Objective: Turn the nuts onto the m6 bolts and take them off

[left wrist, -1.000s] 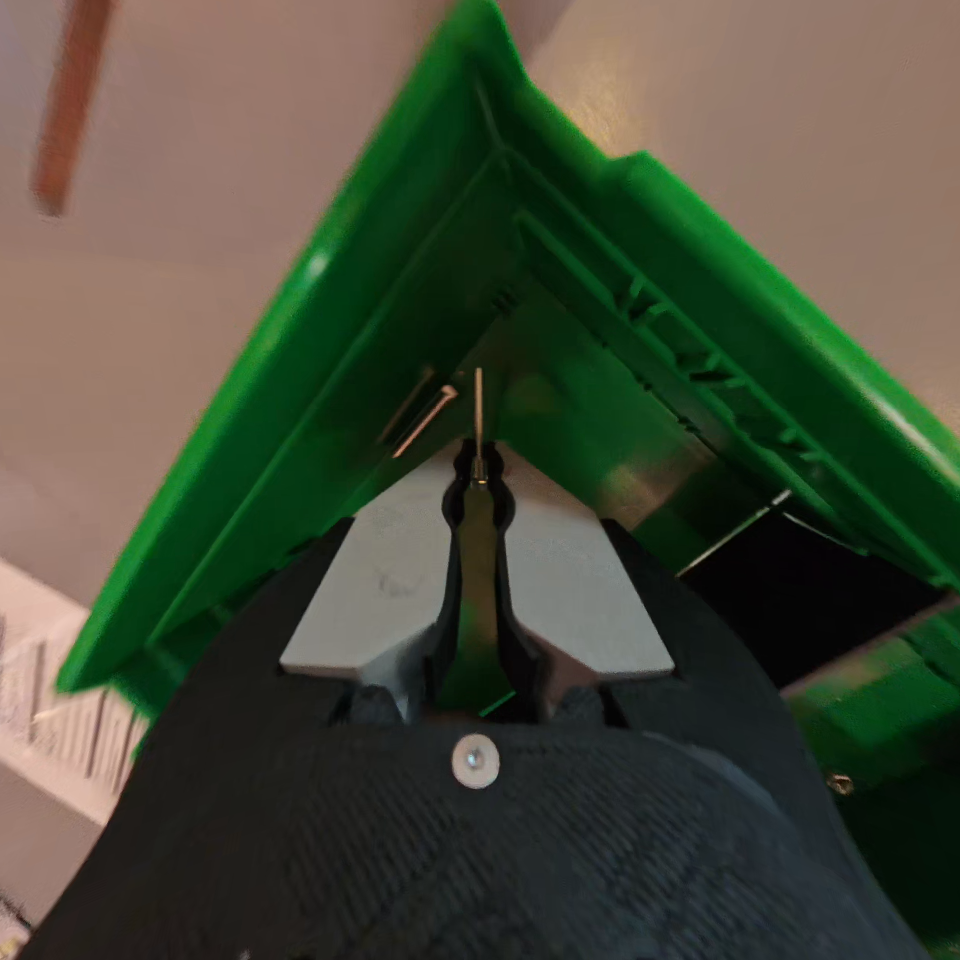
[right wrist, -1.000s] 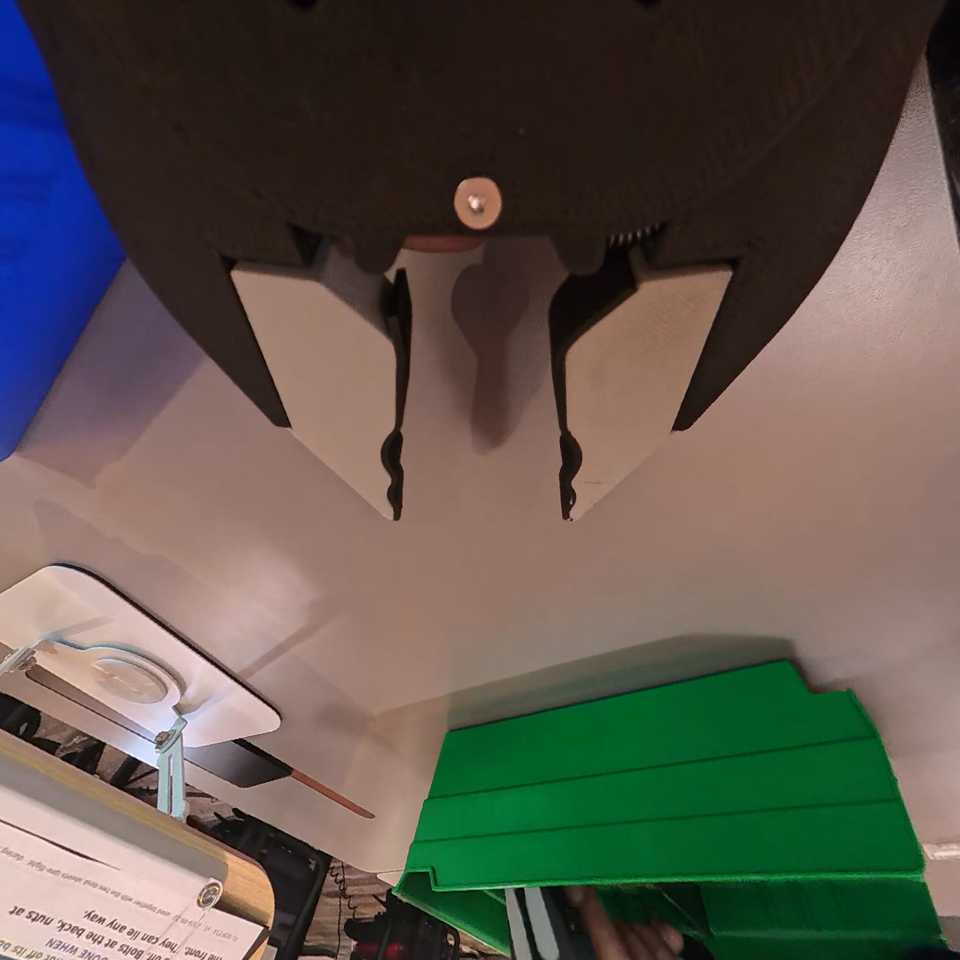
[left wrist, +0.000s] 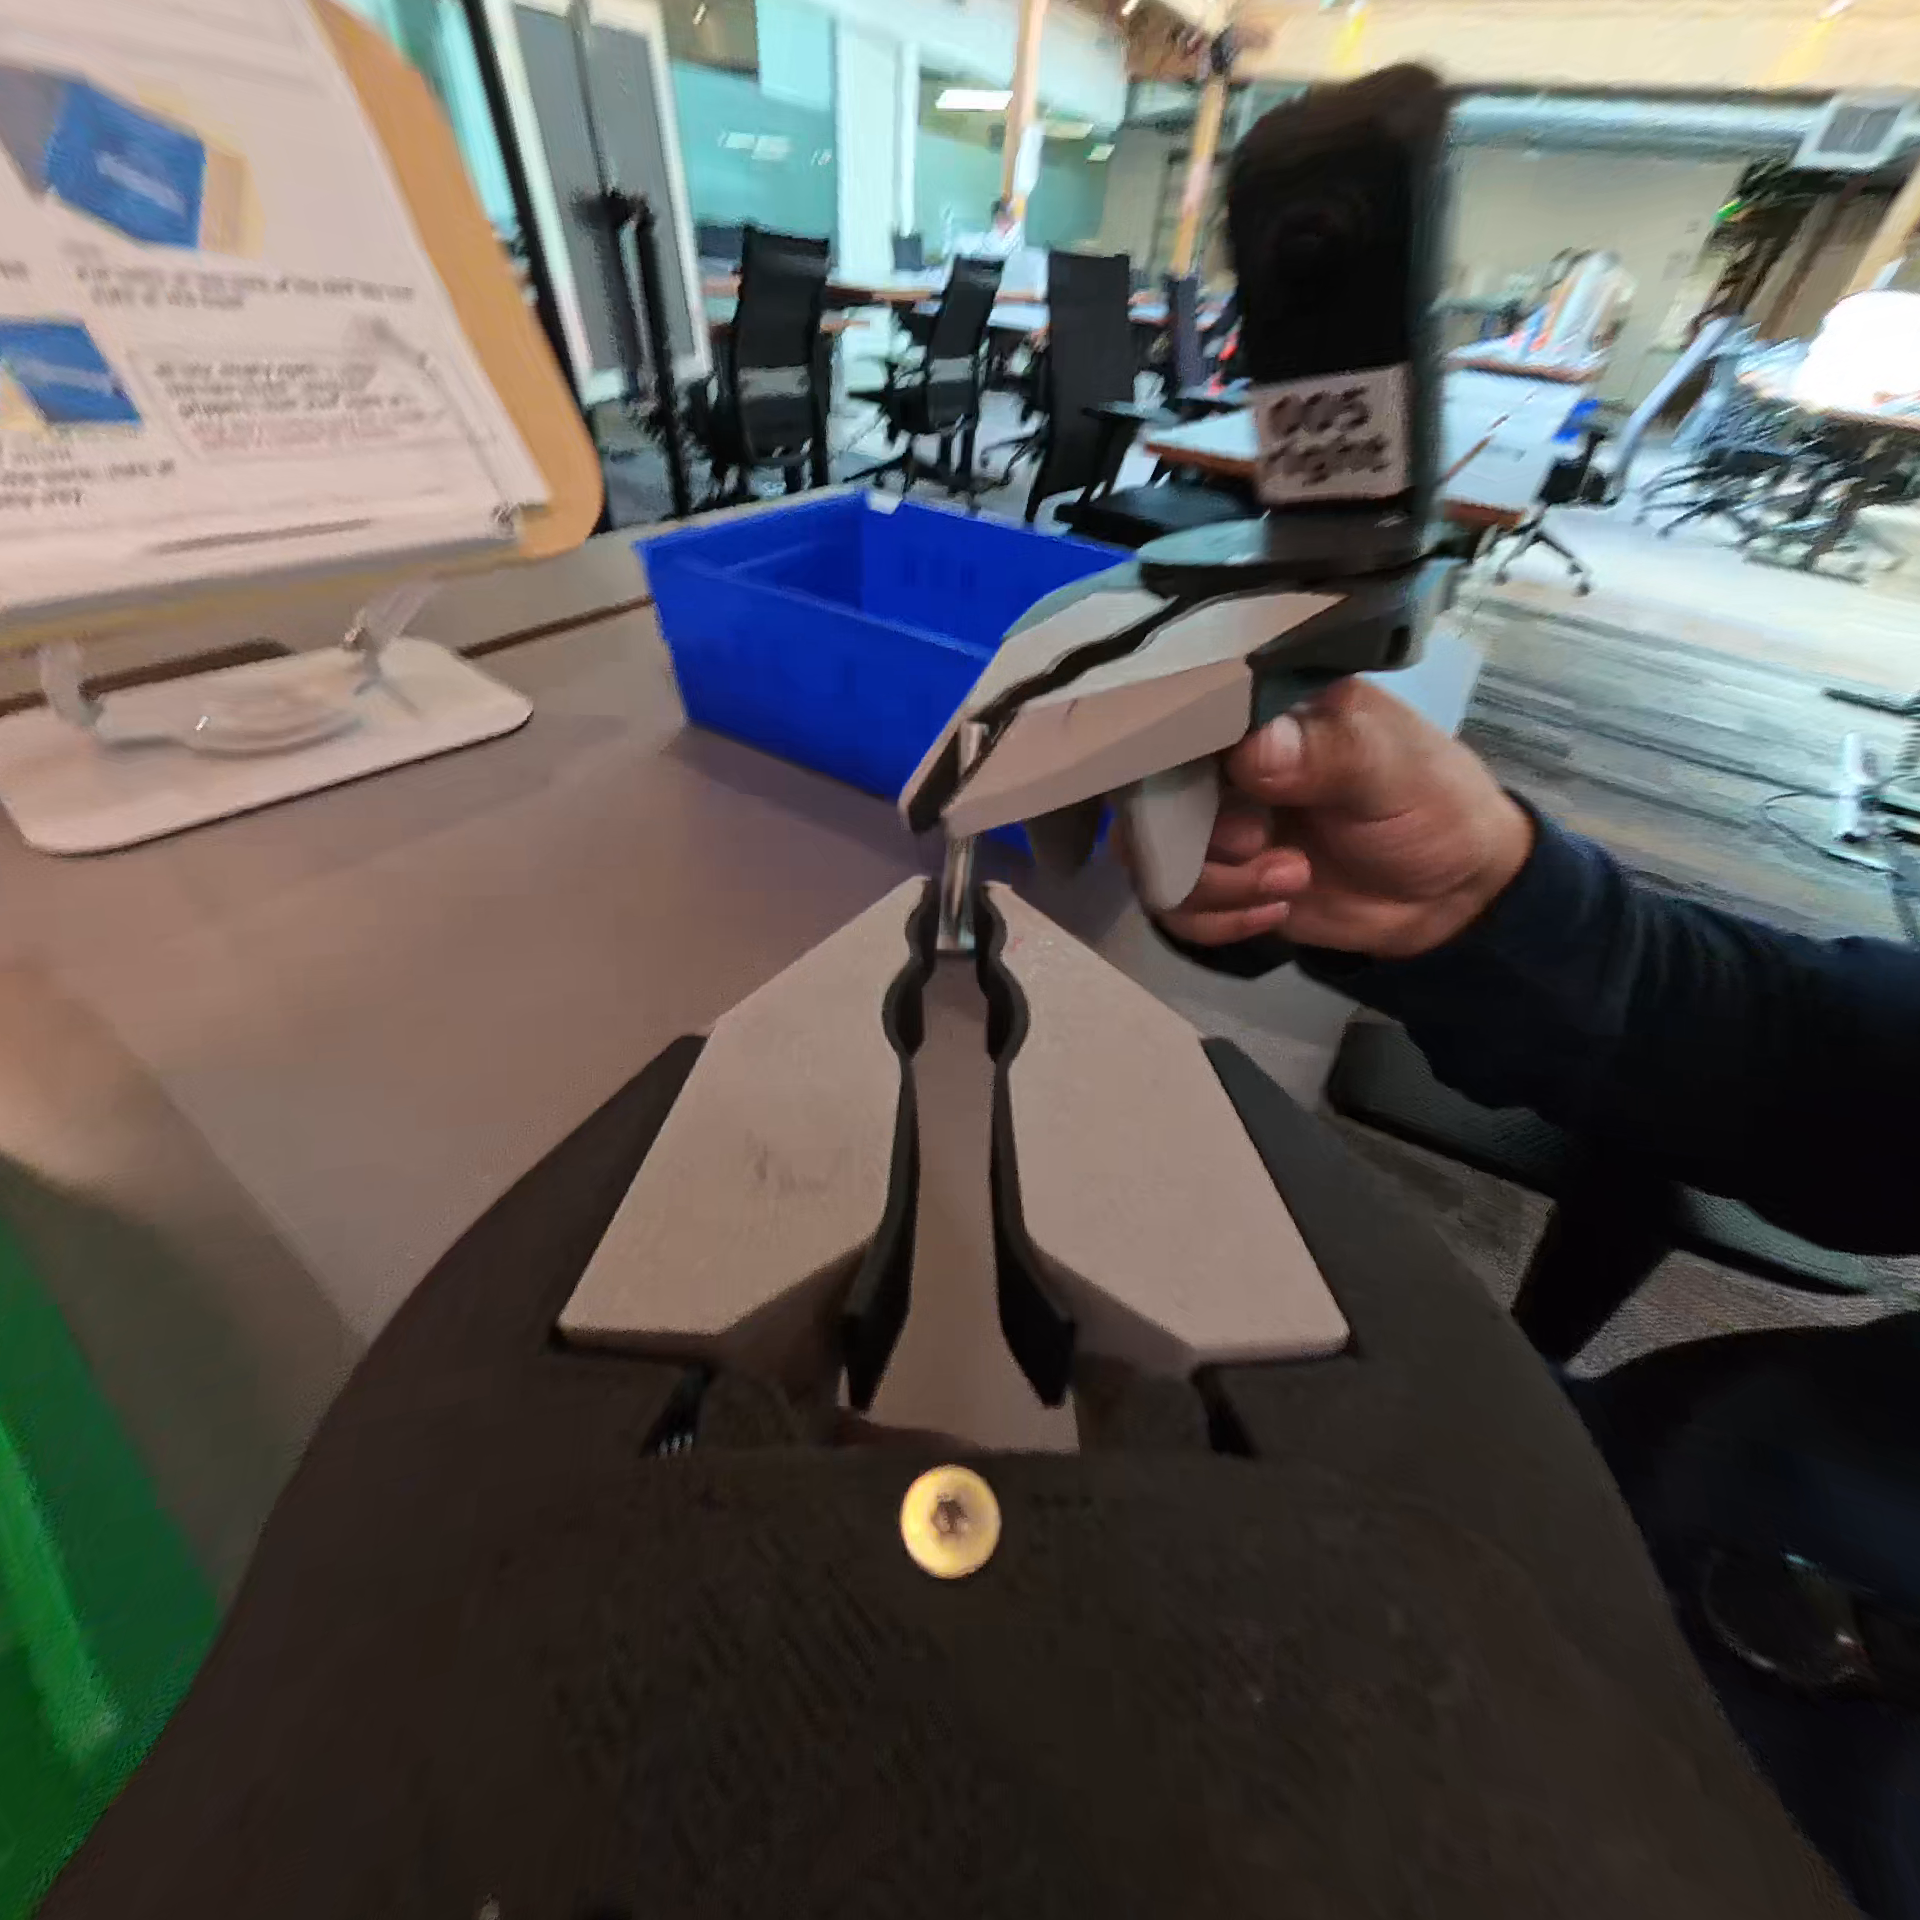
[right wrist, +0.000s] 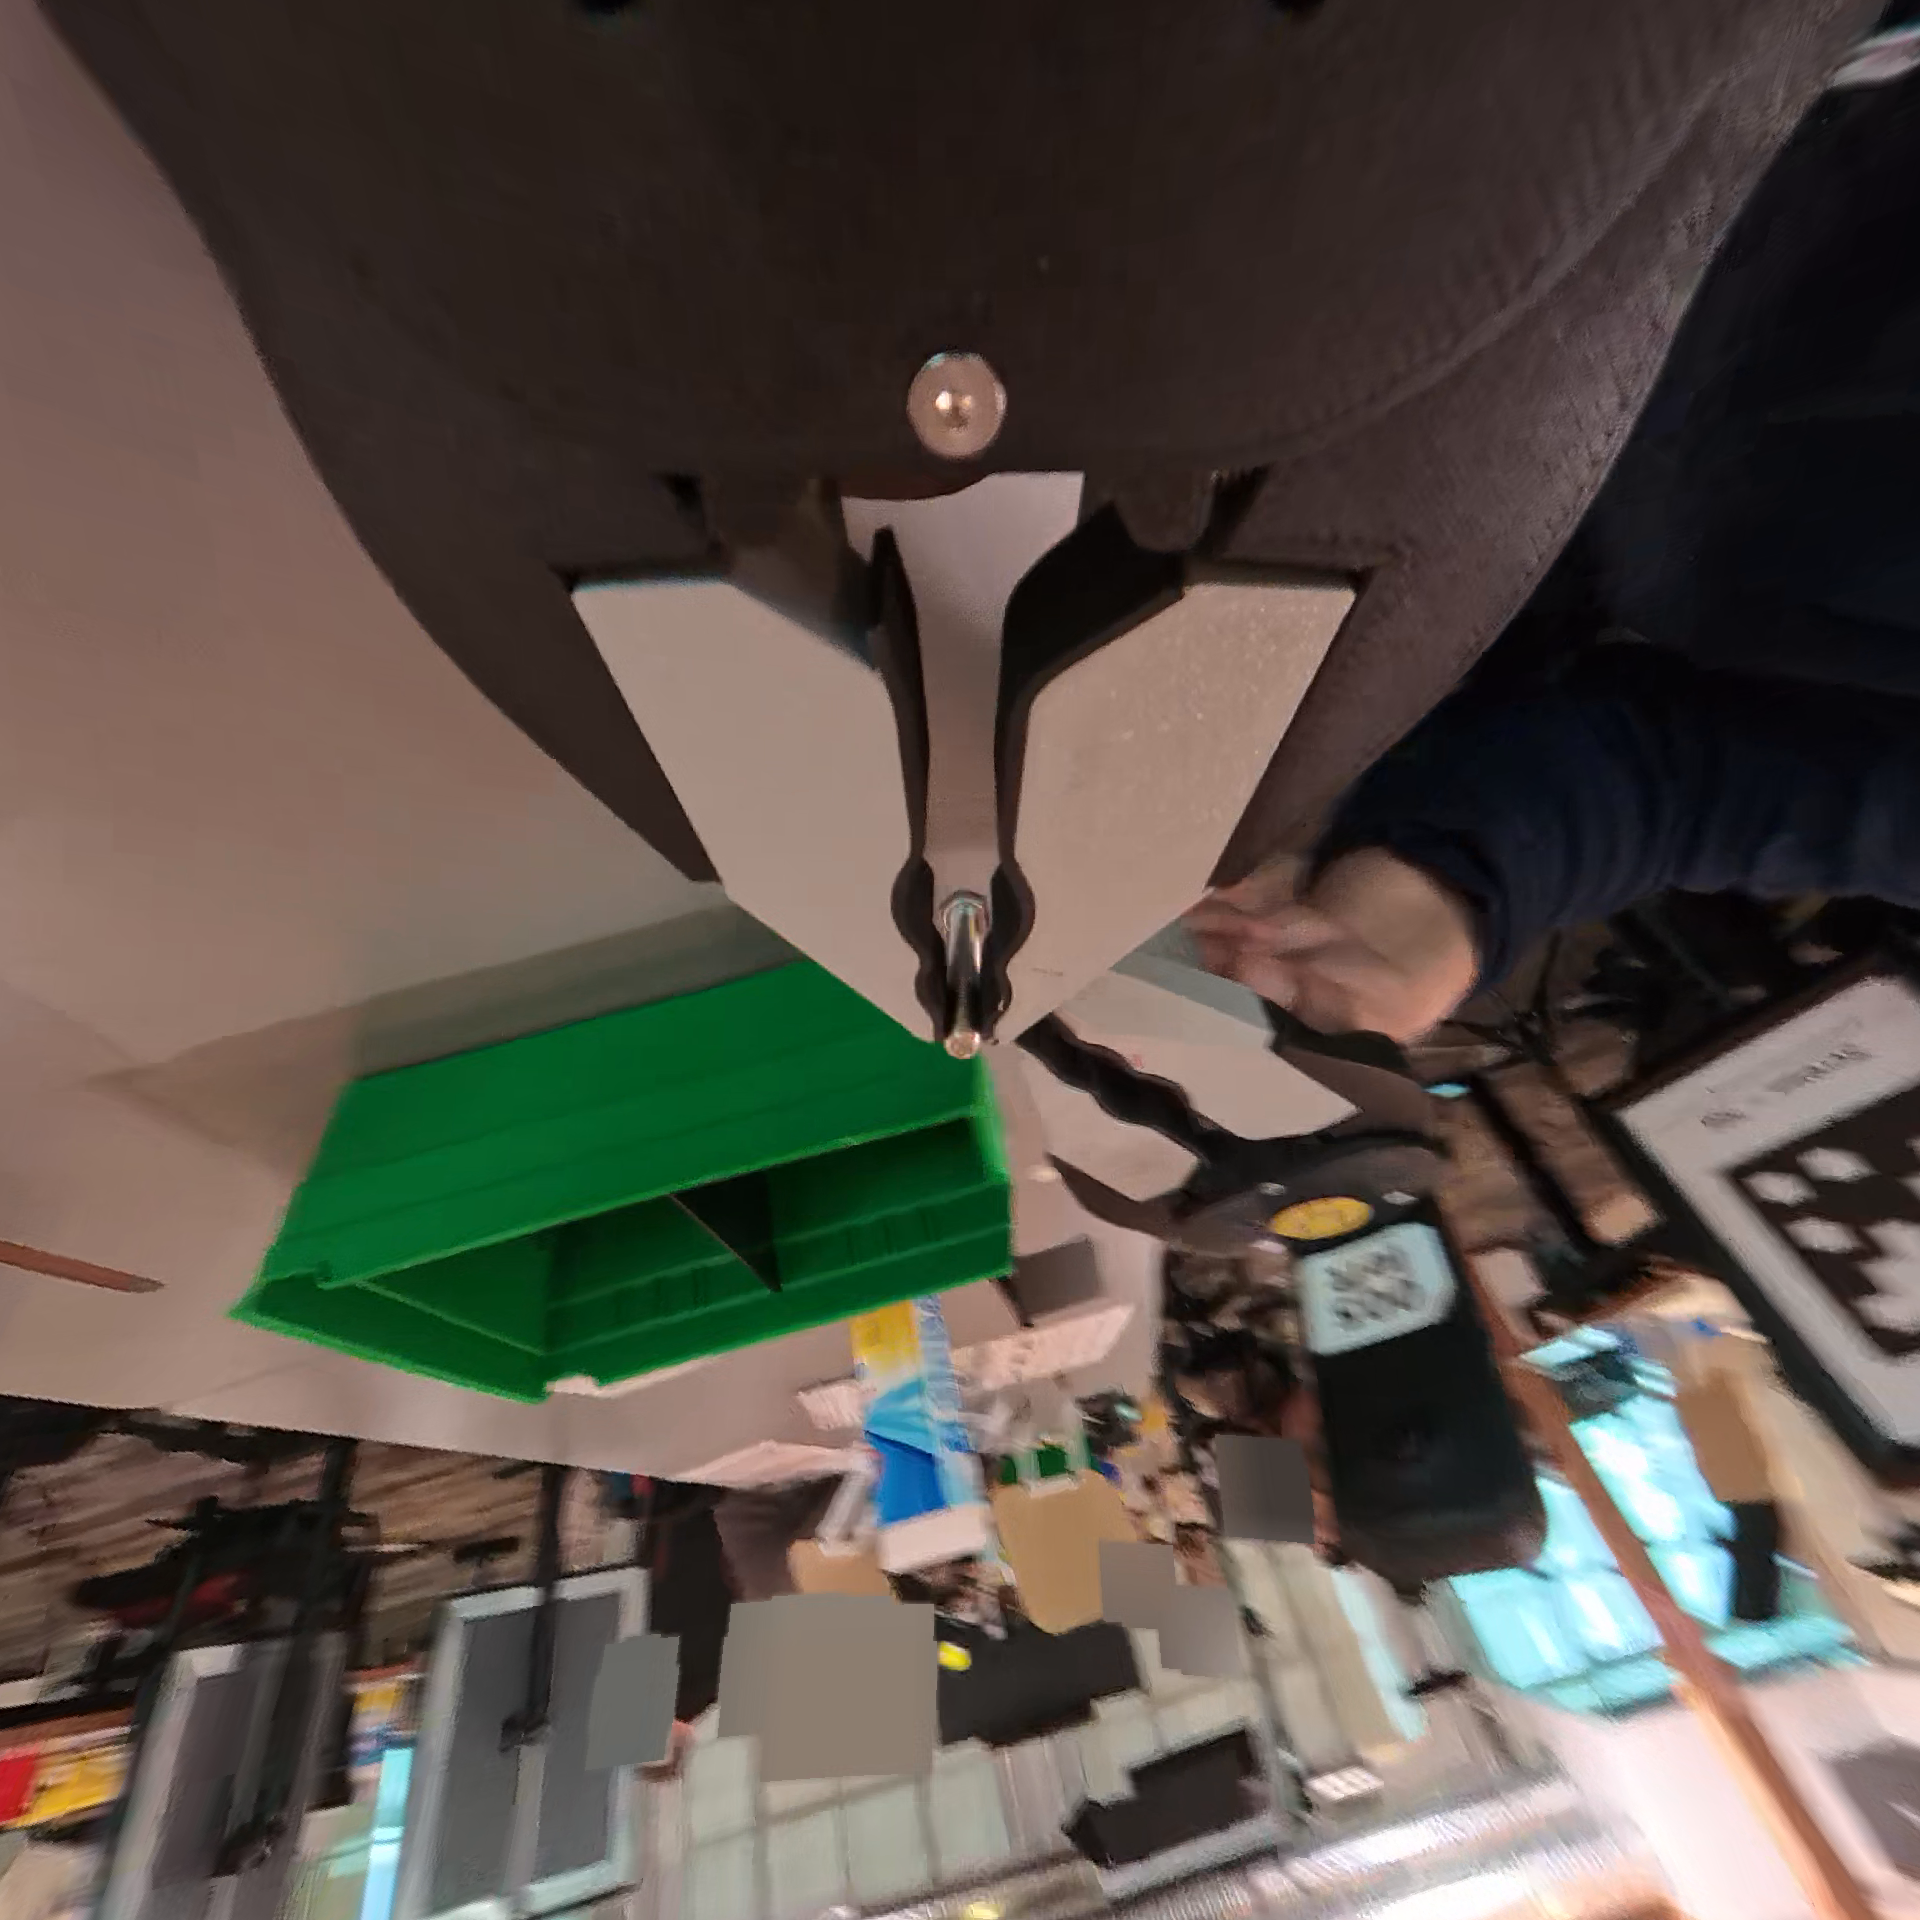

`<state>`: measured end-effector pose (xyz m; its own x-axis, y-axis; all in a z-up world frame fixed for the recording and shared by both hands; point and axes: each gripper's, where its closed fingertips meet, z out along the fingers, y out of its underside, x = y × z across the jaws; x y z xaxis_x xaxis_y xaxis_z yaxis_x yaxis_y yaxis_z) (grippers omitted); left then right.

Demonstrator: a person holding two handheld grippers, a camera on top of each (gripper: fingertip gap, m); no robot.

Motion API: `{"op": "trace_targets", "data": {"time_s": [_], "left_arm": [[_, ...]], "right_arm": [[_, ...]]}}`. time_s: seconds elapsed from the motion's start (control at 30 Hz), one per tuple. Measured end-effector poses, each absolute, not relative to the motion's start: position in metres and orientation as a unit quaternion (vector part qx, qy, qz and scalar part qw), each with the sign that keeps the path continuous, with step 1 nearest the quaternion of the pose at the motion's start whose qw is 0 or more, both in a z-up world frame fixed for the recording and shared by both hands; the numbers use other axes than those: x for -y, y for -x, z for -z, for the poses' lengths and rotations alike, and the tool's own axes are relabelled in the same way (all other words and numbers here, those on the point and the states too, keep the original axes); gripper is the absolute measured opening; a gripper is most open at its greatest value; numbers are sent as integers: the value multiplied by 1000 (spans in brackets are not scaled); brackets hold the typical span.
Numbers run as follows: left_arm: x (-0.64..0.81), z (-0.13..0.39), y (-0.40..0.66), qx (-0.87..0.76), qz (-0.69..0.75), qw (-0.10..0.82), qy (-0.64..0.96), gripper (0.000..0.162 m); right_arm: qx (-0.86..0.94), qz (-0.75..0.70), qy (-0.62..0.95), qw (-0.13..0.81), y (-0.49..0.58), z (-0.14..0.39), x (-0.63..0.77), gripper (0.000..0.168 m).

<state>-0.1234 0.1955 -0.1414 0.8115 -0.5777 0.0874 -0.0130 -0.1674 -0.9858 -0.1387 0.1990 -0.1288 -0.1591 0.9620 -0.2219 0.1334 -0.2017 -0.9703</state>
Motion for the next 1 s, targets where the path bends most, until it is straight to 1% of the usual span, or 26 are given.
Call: {"op": "trace_targets", "data": {"time_s": [0.03, 0.07, 0.1, 0.17, 0.3, 0.43, 0.53, 0.6, 0.8, 0.9, 1.0], "left_arm": [[-202, 150, 134, -190, 210, 605, 744, 13], [-208, 156, 145, -175, 187, 601, 757, 24], [-210, 159, 154, -166, 176, 596, 765, 32], [-209, 160, 167, -163, 174, 585, 775, 40], [-199, 140, 207, -143, 138, 607, 770, 40], [-185, 114, 244, -100, 140, 644, 746, 36], [-175, 106, 266, -76, 132, 657, 738, 35], [-168, 106, 279, -70, 114, 652, 747, 35], [-138, 101, 329, -35, 34, 646, 762, 35], [-128, 95, 341, -18, 35, 659, 751, 35], [-126, 92, 342, -16, 42, 664, 746, 34]], "right_arm": [[513, -527, 551, 395, 141, 138, -216, 2], [514, -490, 568, 416, 143, 149, -233, 2], [519, -461, 582, 423, 144, 161, -247, 2], [519, -427, 608, 422, 144, 185, -269, 2], [513, -417, 647, 380, 143, 217, -286, 2], [539, -357, 654, 393, 142, 231, -292, 2], [554, -332, 662, 380, 143, 246, -288, 3], [550, -327, 668, 379, 143, 250, -288, 7], [543, -346, 670, 371, 143, 249, -285, 9], [546, -351, 669, 361, 144, 251, -282, 5], [547, -345, 669, 366, 144, 251, -283, 8]]}}
